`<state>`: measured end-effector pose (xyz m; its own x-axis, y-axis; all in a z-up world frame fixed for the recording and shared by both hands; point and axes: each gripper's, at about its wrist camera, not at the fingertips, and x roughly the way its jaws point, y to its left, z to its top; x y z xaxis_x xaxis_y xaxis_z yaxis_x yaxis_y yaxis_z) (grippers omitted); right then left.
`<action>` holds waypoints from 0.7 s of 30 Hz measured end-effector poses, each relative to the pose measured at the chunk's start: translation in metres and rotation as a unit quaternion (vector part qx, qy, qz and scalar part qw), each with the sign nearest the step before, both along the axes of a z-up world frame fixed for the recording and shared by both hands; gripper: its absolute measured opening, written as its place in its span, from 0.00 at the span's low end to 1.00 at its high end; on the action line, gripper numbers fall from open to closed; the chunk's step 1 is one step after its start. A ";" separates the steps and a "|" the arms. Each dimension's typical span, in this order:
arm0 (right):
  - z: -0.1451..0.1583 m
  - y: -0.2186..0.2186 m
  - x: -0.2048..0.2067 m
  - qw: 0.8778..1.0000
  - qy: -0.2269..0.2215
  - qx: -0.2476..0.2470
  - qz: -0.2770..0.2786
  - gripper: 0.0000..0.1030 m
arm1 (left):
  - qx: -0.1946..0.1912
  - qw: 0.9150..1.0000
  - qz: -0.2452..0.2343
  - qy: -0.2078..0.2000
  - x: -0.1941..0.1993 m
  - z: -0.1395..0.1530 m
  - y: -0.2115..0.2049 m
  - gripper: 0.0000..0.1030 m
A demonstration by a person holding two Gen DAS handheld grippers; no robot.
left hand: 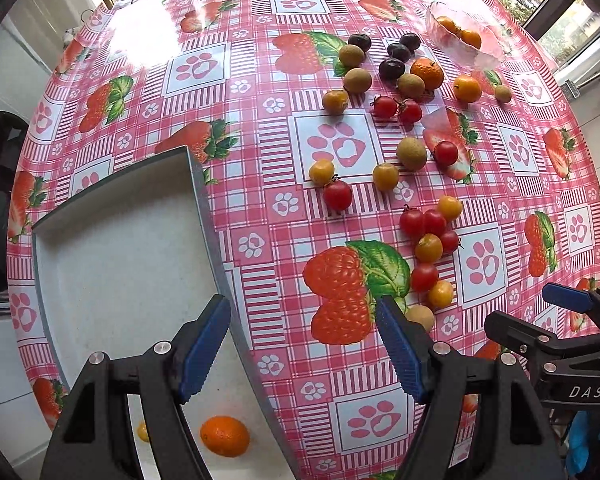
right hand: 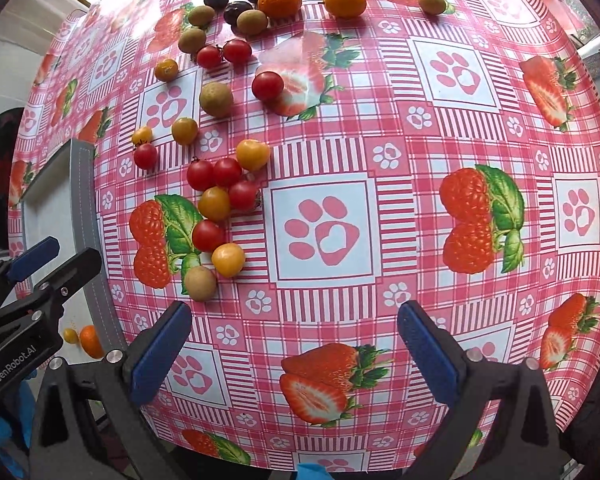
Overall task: Organize fruits
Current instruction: 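Withdraw both open tools from the tray back toward the fruit, then grasp a red cherry tomato with each tool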
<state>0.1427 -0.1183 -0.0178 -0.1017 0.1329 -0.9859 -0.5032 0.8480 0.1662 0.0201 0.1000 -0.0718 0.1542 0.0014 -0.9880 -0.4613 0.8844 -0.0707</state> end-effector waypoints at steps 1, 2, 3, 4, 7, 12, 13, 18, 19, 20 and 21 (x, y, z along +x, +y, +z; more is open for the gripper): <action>0.001 0.001 0.006 1.000 -0.003 0.001 -0.001 1.00 | 0.000 1.000 0.005 0.001 0.005 -0.003 0.002 0.73; 0.004 0.005 0.016 1.000 -0.005 0.003 -0.002 1.00 | 0.001 1.000 0.010 0.003 0.009 -0.005 0.005 0.73; 0.005 0.007 0.024 1.000 -0.009 0.004 -0.002 1.00 | 0.002 1.000 0.015 0.004 0.013 -0.008 0.007 0.73; 0.007 0.008 0.026 1.000 -0.012 0.004 -0.001 1.00 | 0.003 1.000 0.019 0.006 0.017 -0.011 0.008 0.73; 0.008 0.020 0.035 1.000 -0.021 0.005 0.003 1.00 | 0.004 0.999 0.030 0.011 0.028 -0.020 0.013 0.73; 0.003 0.042 0.048 0.999 -0.035 0.008 0.021 1.00 | 0.008 0.999 0.040 0.018 0.041 -0.035 0.016 0.73; 0.000 0.048 0.050 0.999 -0.037 0.008 0.025 0.99 | 0.007 0.999 0.042 0.019 0.043 -0.038 0.016 0.73; -0.013 0.071 0.055 0.998 -0.047 0.007 0.052 0.91 | 0.006 0.998 0.053 0.022 0.054 -0.049 0.018 0.73; -0.016 0.076 0.056 0.997 -0.048 0.006 0.057 0.89 | 0.007 0.998 0.054 0.023 0.056 -0.052 0.017 0.73; -0.019 0.079 0.057 0.997 -0.049 0.006 0.061 0.86 | 0.007 0.998 0.057 0.022 0.059 -0.054 0.015 0.73; -0.021 0.080 0.058 0.997 -0.050 0.006 0.065 0.83 | 0.007 0.998 0.059 0.021 0.061 -0.056 0.016 0.73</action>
<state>0.2003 -0.0379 -0.0387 -0.0201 0.1362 -0.9905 -0.6230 0.7731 0.1190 0.0813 0.1160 -0.1278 0.1102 0.0316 -0.9934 -0.5650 0.8243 -0.0365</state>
